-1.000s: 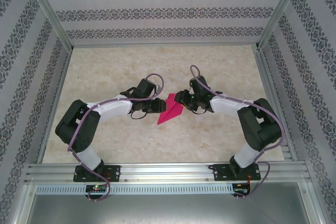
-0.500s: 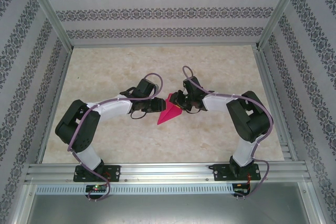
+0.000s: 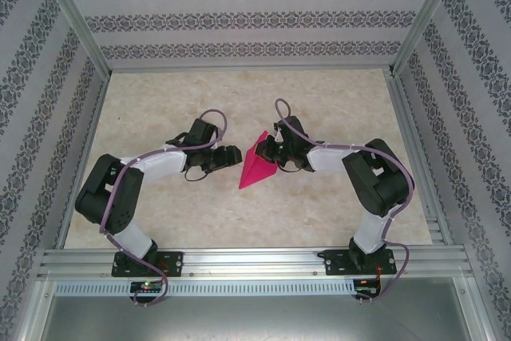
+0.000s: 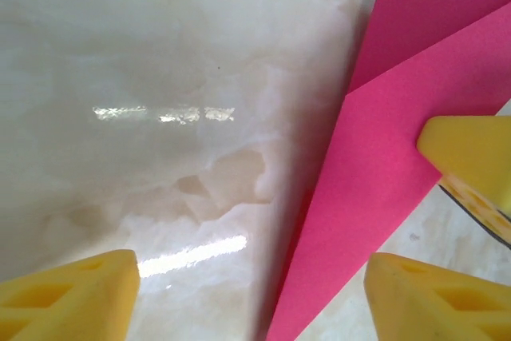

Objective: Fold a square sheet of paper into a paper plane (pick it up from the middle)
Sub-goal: Pick up the square sheet of paper from the center of the table.

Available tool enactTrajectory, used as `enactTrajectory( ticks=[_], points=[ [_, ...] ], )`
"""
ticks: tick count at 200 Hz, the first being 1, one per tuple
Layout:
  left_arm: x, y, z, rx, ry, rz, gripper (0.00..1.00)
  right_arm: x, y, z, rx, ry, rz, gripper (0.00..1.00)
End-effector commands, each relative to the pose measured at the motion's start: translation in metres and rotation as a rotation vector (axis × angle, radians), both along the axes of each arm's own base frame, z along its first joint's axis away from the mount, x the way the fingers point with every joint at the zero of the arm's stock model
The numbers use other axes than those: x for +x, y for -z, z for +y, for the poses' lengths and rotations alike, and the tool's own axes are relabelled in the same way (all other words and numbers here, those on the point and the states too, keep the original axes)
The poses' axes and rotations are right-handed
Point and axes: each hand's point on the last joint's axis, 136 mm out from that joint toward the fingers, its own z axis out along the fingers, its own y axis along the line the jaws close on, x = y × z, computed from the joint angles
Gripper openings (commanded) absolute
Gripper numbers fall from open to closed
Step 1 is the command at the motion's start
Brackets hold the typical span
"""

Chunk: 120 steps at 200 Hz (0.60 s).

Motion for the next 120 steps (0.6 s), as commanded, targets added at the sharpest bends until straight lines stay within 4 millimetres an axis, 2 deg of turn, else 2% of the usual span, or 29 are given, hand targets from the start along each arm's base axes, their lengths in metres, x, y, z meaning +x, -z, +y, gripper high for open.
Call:
enactTrajectory(
  ticks=[1, 31, 67, 98, 120],
  points=[
    [0.005, -0.036, -0.007, -0.151, 0.023, -0.076, 0.85, 0.011, -0.061, 0.007, 0.158, -0.033, -0.165, 0.05],
    [0.002, -0.067, -0.018, -0.342, 0.074, -0.121, 0.99, 0.013, -0.107, 0.005, 0.295, -0.075, -0.241, 0.05],
    [-0.003, -0.098, -0.038, -0.545, 0.150, -0.156, 1.00, 0.015, -0.148, 0.000, 0.414, -0.091, -0.280, 0.06],
    [-0.002, -0.119, -0.045, -0.647, 0.174, -0.197, 0.99, 0.012, -0.160, 0.002, 0.440, -0.114, -0.288, 0.07],
    [0.001, -0.132, -0.046, -0.682, 0.189, -0.241, 0.91, 0.009, -0.159, 0.004, 0.450, -0.131, -0.270, 0.07]
  ],
)
